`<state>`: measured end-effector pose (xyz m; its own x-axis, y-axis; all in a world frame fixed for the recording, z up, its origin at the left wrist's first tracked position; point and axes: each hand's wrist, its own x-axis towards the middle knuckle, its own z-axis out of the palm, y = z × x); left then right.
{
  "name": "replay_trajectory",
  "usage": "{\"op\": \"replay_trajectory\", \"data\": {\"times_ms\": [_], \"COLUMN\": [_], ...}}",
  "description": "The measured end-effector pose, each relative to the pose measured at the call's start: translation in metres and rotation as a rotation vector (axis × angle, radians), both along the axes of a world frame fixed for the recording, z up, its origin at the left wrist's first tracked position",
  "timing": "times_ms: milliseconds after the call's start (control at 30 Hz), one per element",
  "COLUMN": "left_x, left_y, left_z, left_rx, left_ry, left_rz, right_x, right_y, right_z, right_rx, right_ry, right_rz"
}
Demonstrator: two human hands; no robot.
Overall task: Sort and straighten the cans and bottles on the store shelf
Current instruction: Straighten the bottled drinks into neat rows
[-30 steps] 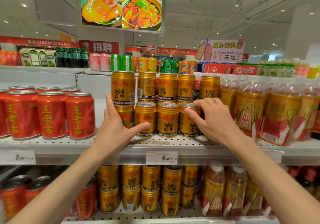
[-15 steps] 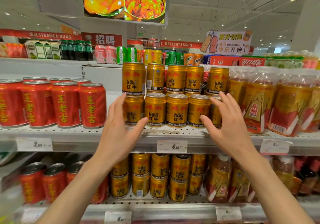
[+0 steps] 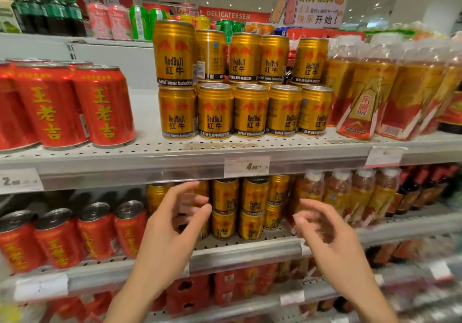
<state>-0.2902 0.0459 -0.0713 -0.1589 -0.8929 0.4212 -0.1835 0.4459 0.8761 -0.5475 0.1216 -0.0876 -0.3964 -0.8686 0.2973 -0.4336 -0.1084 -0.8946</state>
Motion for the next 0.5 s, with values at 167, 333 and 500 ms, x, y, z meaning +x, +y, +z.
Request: {"op": "replay_trajectory", "data": {"times_ms": [167,333,500], "left_x": [-0.023,-0.065,-0.129], "left_y": [0.002,0.004,0.013], "left_z": [-0.023,-0.019,-0.012], "left_rx": [0.125,0.123,0.104], "left_ry": [0.023,-0.004,0.009], "left_rz": [-0.028,-0.051,-0.035], "right_x": [-0.028,-0.063,-0.121], "right_y": [0.003,0.006,0.009], "right_z": [-0.018,-0.015,-0.012], "right_rx": [0.107,0.09,0.077], "right_ry": [-0.041,-0.046,-0.054], "right_rz": [-0.042,-0.014,0.032]}}
